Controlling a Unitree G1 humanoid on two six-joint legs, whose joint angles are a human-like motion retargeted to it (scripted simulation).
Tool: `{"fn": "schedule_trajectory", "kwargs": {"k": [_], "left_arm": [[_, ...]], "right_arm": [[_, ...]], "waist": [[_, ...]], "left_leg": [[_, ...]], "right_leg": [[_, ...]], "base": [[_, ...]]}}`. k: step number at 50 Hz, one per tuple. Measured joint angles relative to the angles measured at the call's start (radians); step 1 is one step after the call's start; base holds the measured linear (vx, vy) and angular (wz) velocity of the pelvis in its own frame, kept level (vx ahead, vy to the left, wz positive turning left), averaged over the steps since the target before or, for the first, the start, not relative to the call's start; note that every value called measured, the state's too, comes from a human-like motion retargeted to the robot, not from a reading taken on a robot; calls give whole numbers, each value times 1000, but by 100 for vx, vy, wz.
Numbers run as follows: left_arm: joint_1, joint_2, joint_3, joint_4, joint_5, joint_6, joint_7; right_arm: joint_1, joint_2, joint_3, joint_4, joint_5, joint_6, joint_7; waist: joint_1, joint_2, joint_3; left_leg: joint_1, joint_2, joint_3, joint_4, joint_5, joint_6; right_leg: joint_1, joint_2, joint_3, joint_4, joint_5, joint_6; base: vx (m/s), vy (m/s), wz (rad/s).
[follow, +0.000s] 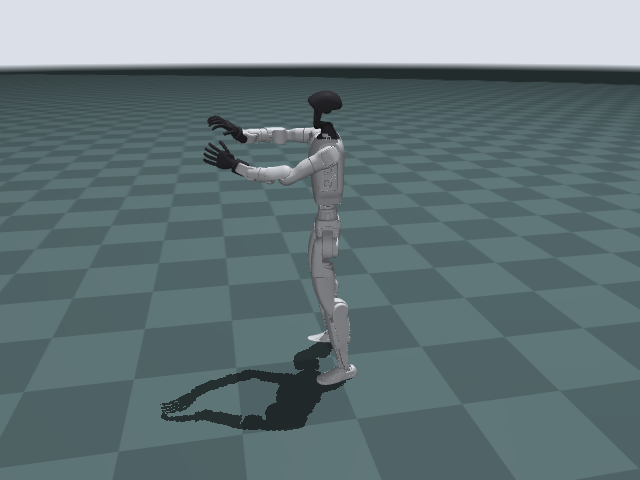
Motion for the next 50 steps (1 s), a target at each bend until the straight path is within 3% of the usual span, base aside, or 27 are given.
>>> {"fn": "schedule_trajectory", "kwargs": {"k": [8, 16, 22, 28, 37, 50], "left_arm": [[-71, 121, 40, -167, -20, 2, -9], [-239, 296, -24, -364, -70, -17, -55], [-373, 433, -80, -547, -93, -55, -77], [-508, 544, -135, -729, -54, -91, -63], [-717, 639, -213, -937, 165, -95, 40], [-980, 702, -301, -1099, 574, -36, 234]], "right_arm": [[487, -8, -238, -147, 194, -78, 119], [968, 120, -432, 179, 599, -17, 350], [1248, 158, -624, 401, 811, 34, 391], [1487, 144, -799, 439, 959, 36, 409], [1656, 139, -961, 424, 1060, 40, 407], [1604, 115, -995, 264, 996, -31, 413]], "waist": [[-23, 32, -6], [-37, 75, -17], [-59, 111, -26], [-83, 149, -31], [-112, 199, -44], [-116, 254, -84]], "left_leg": [[11, -1, -3, -1, -6, 5], [14, -3, -3, -5, -10, 6], [14, -4, -5, -5, -13, -2], [12, 3, -2, -5, -14, -15], [4, 12, 11, -6, -15, -30], [-17, 32, 50, -15, -10, -50]], "right_leg": [[11, -1, -3, 3, -10, -1], [14, -3, -9, 3, -19, -3], [17, -6, -16, 1, -26, 0], [17, 2, -20, -3, -29, 0], [4, 13, -10, -7, -29, 0], [-41, 42, 23, -14, -12, 0]], "base": [[0, 0, 0], [0, 0, 0], [2, 0, 2], [0, 0, 0], [0, 0, 0], [0, 0, 0]]}}
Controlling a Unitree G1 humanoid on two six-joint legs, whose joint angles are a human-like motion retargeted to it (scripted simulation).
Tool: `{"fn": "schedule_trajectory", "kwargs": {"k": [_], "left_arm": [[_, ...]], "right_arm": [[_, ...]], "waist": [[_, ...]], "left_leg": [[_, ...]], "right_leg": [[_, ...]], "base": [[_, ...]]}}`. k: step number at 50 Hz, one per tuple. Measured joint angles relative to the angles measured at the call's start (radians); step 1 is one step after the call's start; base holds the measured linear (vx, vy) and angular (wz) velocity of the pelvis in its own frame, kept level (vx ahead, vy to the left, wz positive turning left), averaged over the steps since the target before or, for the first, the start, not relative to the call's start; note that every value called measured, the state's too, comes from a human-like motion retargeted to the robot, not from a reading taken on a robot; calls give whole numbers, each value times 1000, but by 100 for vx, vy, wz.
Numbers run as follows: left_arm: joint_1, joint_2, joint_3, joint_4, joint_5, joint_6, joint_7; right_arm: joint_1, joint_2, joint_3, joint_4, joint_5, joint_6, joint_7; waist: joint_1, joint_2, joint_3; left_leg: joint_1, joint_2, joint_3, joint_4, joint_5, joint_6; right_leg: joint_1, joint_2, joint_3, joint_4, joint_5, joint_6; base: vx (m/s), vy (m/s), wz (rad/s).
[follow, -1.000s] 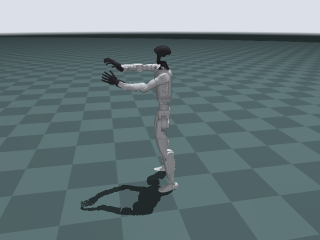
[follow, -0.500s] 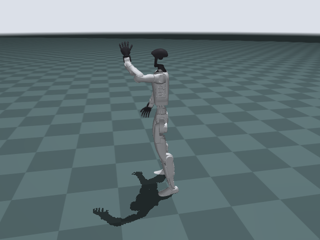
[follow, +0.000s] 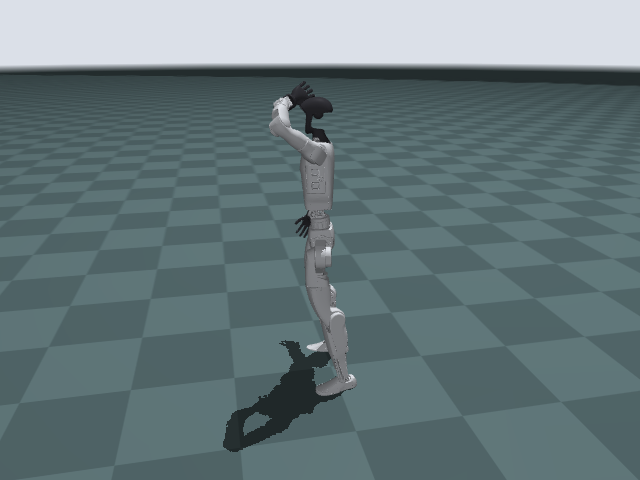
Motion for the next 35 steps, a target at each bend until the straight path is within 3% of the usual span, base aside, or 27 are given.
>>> {"fn": "schedule_trajectory", "kwargs": {"k": [18, 35], "left_arm": [[-227, 23, -61, 66, 323, 111, 165], [-278, 19, -87, 60, 363, 128, 212]], "right_arm": [[-108, -54, 30, -106, -56, -57, -4], [-60, -44, 46, 17, -66, -25, 38]], "waist": [[14, 31, -64], [12, 28, -79]], "left_leg": [[-17, 27, 24, -3, 5, -27], [-20, 25, 13, -2, 2, -26]], "right_leg": [[-29, 33, 12, -4, 9, 0], [-24, 28, 0, -4, 0, 0]], "base": [[0, 0, 0], [0, 0, 0]]}}
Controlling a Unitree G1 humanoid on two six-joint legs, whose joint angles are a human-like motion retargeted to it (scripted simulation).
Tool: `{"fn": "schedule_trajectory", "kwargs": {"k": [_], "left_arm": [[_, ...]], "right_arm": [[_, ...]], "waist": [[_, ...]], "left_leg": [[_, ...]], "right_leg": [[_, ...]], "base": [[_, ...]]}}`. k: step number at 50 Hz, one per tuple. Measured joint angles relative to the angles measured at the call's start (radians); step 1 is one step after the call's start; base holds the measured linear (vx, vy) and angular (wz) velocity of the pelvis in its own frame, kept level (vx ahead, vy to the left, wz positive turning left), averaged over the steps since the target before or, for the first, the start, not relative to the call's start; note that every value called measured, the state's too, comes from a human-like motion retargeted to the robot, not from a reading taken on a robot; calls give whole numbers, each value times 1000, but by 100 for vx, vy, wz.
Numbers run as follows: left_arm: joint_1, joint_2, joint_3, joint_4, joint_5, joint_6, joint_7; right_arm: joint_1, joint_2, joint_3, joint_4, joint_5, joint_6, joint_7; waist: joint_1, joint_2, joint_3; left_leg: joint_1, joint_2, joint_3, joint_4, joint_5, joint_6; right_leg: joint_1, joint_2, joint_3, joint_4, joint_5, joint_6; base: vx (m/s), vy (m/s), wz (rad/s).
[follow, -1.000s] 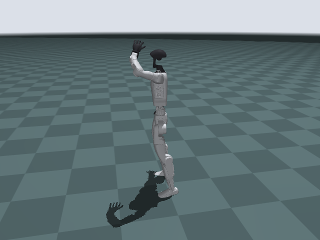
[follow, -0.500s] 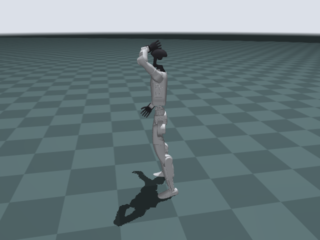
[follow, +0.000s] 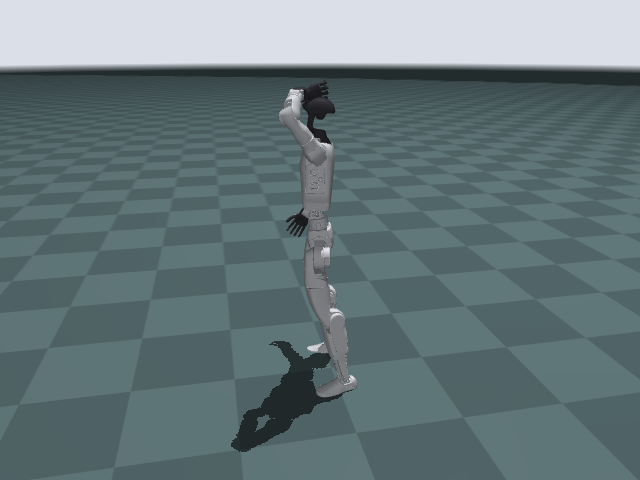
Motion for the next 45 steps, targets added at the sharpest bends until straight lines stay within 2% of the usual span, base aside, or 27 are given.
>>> {"fn": "schedule_trajectory", "kwargs": {"k": [35, 45], "left_arm": [[57, -13, 40, 37, -85, -28, -8], [128, -27, 60, 116, -217, -65, -63]], "right_arm": [[1, 13, 4, -49, 5, -14, -16], [8, 10, 7, -63, 15, -12, -11]], "waist": [[-21, -6, 25], [-15, -31, 57]], "left_leg": [[5, 7, 30, -8, 6, 1], [9, 4, 24, -6, 8, 6]], "right_leg": [[-16, 16, 27, -2, 12, 0], [-10, 11, 23, 0, 14, 0]], "base": [[0, 0, 0], [0, 0, 0]]}}
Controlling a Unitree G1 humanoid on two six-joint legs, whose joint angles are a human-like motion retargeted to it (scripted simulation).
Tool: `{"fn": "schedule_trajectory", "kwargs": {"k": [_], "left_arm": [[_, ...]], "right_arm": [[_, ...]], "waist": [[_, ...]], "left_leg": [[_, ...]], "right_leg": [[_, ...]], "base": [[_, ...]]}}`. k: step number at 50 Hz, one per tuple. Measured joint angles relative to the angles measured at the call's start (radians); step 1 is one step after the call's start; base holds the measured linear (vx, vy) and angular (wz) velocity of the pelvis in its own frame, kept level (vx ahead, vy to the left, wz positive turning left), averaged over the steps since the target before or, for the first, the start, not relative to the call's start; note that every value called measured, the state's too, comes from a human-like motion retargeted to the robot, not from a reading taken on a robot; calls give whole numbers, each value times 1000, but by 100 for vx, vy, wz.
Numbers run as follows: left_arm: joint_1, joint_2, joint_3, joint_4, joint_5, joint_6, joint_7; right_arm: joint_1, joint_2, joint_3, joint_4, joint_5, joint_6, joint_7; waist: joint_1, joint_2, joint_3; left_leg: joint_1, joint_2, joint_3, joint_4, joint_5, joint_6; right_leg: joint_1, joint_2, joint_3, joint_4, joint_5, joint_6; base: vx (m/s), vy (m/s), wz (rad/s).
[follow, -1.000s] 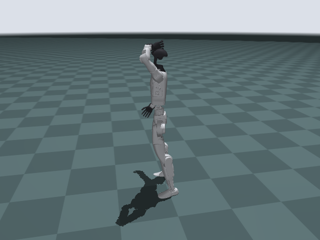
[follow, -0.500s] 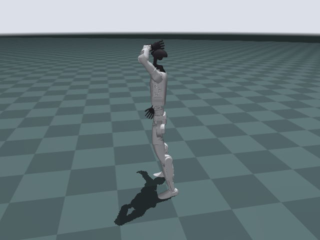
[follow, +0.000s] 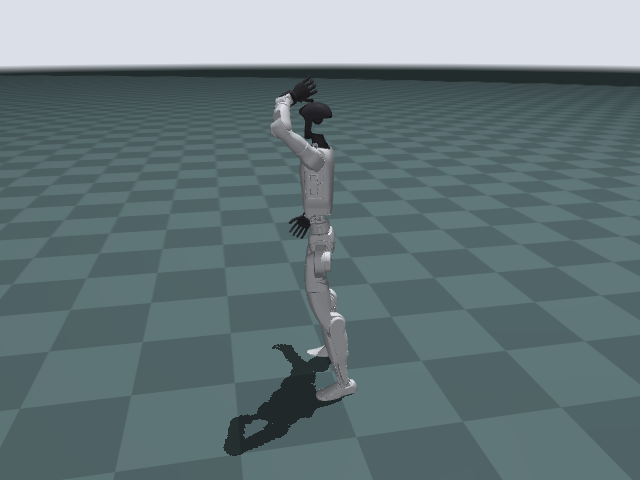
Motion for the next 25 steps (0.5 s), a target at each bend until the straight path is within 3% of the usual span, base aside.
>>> {"fn": "schedule_trajectory", "kwargs": {"k": [13, 25], "left_arm": [[192, -84, 72, 347, -305, -18, -143], [554, -174, 208, 633, -475, 2, -341]], "right_arm": [[-22, 14, 9, 36, 63, -5, -19], [-74, 38, 13, 70, 84, -1, -74]], "waist": [[-5, -51, 45], [-54, -96, 64]], "left_leg": [[7, -15, -25, 7, 0, 25], [8, -35, -47, 14, -4, 48]], "right_leg": [[20, -21, -16, 5, -3, 0], [35, -46, -27, 8, -9, 0]], "base": [[0, 0, 0], [0, 0, 0]]}}
